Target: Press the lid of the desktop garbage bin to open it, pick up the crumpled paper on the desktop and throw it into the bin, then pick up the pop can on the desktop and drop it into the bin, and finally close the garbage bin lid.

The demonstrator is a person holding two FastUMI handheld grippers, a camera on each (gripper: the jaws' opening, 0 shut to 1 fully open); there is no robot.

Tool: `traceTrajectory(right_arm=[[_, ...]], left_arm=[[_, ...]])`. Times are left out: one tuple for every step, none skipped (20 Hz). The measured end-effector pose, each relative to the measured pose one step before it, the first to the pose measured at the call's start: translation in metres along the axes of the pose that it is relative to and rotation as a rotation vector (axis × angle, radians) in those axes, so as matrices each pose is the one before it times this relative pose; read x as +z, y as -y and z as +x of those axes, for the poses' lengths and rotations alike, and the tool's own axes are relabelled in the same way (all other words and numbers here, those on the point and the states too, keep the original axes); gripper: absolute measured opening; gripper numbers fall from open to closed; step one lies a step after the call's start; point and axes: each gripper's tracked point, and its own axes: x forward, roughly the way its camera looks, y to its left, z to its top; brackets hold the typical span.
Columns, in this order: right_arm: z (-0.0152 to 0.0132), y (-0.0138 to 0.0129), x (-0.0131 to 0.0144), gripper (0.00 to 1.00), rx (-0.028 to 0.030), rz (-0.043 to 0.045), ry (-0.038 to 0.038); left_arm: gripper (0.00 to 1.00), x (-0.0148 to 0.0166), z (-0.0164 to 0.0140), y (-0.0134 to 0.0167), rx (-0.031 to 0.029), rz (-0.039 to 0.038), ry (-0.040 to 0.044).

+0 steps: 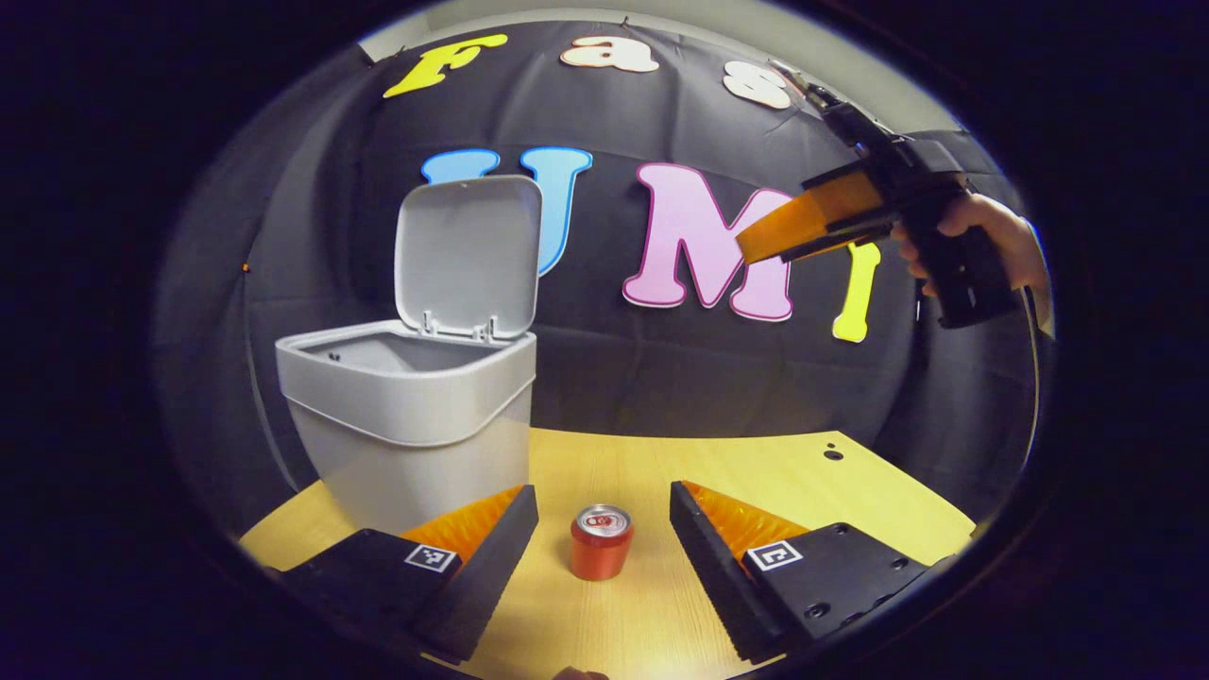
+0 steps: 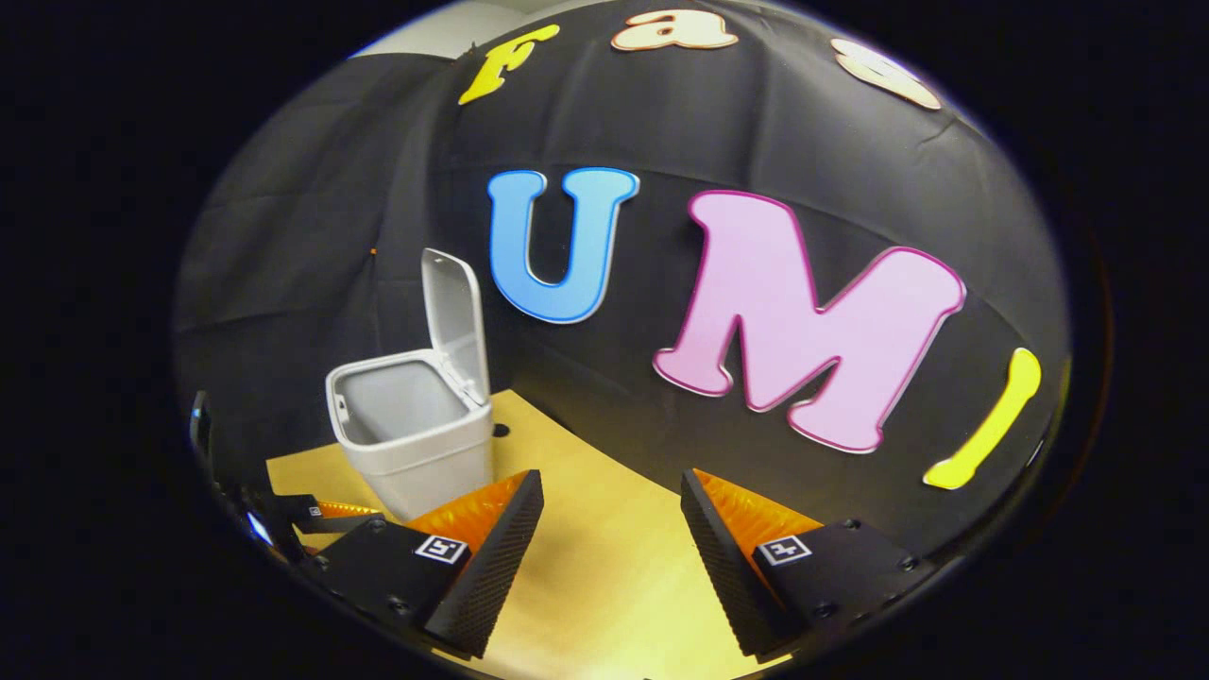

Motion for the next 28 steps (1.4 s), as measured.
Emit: traceTrajectory(right_arm=[[-0.00462,0.00979,-0.00603,0.95,-0.01910,0.00394,-0.00512],[-0.00494,0.00878,-0.00676,0.95,-0.01406,0.00742,-0.00994],[-0.00131,0.00754,-0.00734,0.95,-0.01145,0.00717,-0.01255],[-0.00207,0.00762,-0.00627,0.95,-0.01363,0.00877,-0.01073],[-0.00250,0.00595,-0.00365,0.95,-0.00602,0.01319,-0.00559],[-0.00345,0.00508,-0.00189,0.95,-0.00615,0.01523,0.00160],[-0.00211,0.00483,-0.00225,0.95,-0.01226,0.01195,0.00020],[-0.00149,0.00583,-0.00282,0.95,-0.01633,0.00630,-0.00211],[-0.00034,0.00503,-0.00431,0.95,-0.01463,0.00179,-0.00831],[0.00150,0.00312,-0.00414,0.95,-0.00970,-0.00012,-0.01148],[0.00281,0.00157,-0.00315,0.95,-0.00681,0.00174,-0.01105],[0.00190,-0.00107,-0.00181,0.95,0.00048,0.00470,-0.00483],[0.00134,-0.00228,-0.00040,0.95,0.00202,0.00560,-0.00189],[0.00257,-0.00342,0.00054,0.95,0.00348,0.00441,-0.00097],[0.00165,-0.00142,-0.00115,0.95,0.00089,0.00246,-0.00080],[0.00178,-0.00138,0.00049,0.95,0.00081,0.00205,0.00078],[0.00189,-0.00078,-0.00001,0.95,-0.00005,0.00469,0.00093],[0.00130,-0.00063,0.00020,0.95,0.00137,0.00432,-0.00069],[0.00042,0.00037,0.00006,0.95,0.00066,0.00189,-0.00053],[0.00137,0.00052,-0.00129,0.95,-0.00046,-0.00016,-0.00236],[0.00172,0.00147,-0.00212,0.95,-0.00015,-0.00127,-0.00569],[0.00103,0.00174,-0.00208,0.95,-0.00034,0.00046,-0.00591],[0.00136,0.00081,-0.00261,0.95,-0.00059,0.00349,-0.00676],[0.00026,0.00111,-0.00145,0.95,-0.00094,0.00360,-0.00477],[0.00020,0.00250,-0.00185,0.95,-0.00103,0.00244,-0.00221],[-0.00023,0.00169,-0.00142,0.95,-0.00211,0.00051,-0.00289],[0.00097,0.00059,-0.00200,0.95,-0.00087,0.00086,-0.00333],[0.00002,0.00113,-0.00119,0.95,0.00155,0.00128,-0.00328]], left_arm=[[0.96,-0.00650,0.01074,-0.00343,0.00994,0.00536,-0.00326],[0.96,-0.00439,0.00907,-0.00371,0.01152,-0.00219,-0.00587],[0.96,-0.00425,0.00783,-0.00038,-0.00423,-0.00810,-0.01237],[0.96,-0.00390,0.01063,-0.00125,-0.00108,-0.00363,-0.01198],[0.96,-0.00286,0.00625,0.00179,-0.00545,0.00612,-0.02447],[0.96,-0.00006,0.00540,0.00074,0.00071,0.01647,-0.00916],[0.96,0.00215,0.00498,-0.00182,-0.00248,0.01649,0.00674],[0.96,-0.00016,0.00671,0.00113,-0.01103,0.00309,-0.00155],[0.95,-0.00285,0.00639,0.00137,-0.00965,-0.00373,-0.01568],[0.95,-0.00459,0.00629,0.00116,-0.00972,-0.00197,-0.01866],[0.95,-0.00312,0.00584,0.00047,-0.00341,0.00000,-0.01592],[0.96,-0.00096,0.00530,0.00028,-0.00192,0.00236,-0.00327],[0.96,-0.00091,0.00510,-0.00013,-0.00130,0.00335,-0.00159],[0.96,-0.00415,0.00478,0.00148,-0.00415,0.00168,-0.01028],[0.96,-0.00384,0.00369,0.00335,-0.01015,-0.00006,-0.01321],[0.96,-0.00383,0.00389,0.00332,-0.00749,0.00282,-0.01367],[0.96,-0.00342,0.00436,-0.00007,0.00099,0.00241,-0.00810],[0.96,-0.00277,0.00438,0.00010,-0.00292,-0.00446,-0.00905],[0.96,-0.00481,0.00384,0.00100,-0.00414,-0.00496,-0.01135],[0.96,-0.00463,0.00342,0.00059,-0.00278,-0.00445,-0.01231],[0.96,-0.00644,0.00507,-0.00131,0.00131,-0.00393,-0.01825],[0.96,-0.00584,0.00361,-0.00176,0.00309,-0.00397,-0.02008],[0.96,-0.00678,0.00455,-0.00243,0.00483,-0.00588,-0.01867],[0.96,-0.00603,0.00374,-0.00199,0.00517,-0.00624,-0.02283],[0.96,-0.00698,0.00294,-0.00137,0.00287,-0.00429,-0.01925],[0.94,-0.00527,0.00269,-0.00013,-0.00058,-0.00297,-0.01622],[0.97,-0.00676,0.00236,0.00239,-0.01486,-0.00561,-0.01976],[0.96,-0.00517,0.00130,0.00062,-0.00727,-0.00263,-0.01972]])
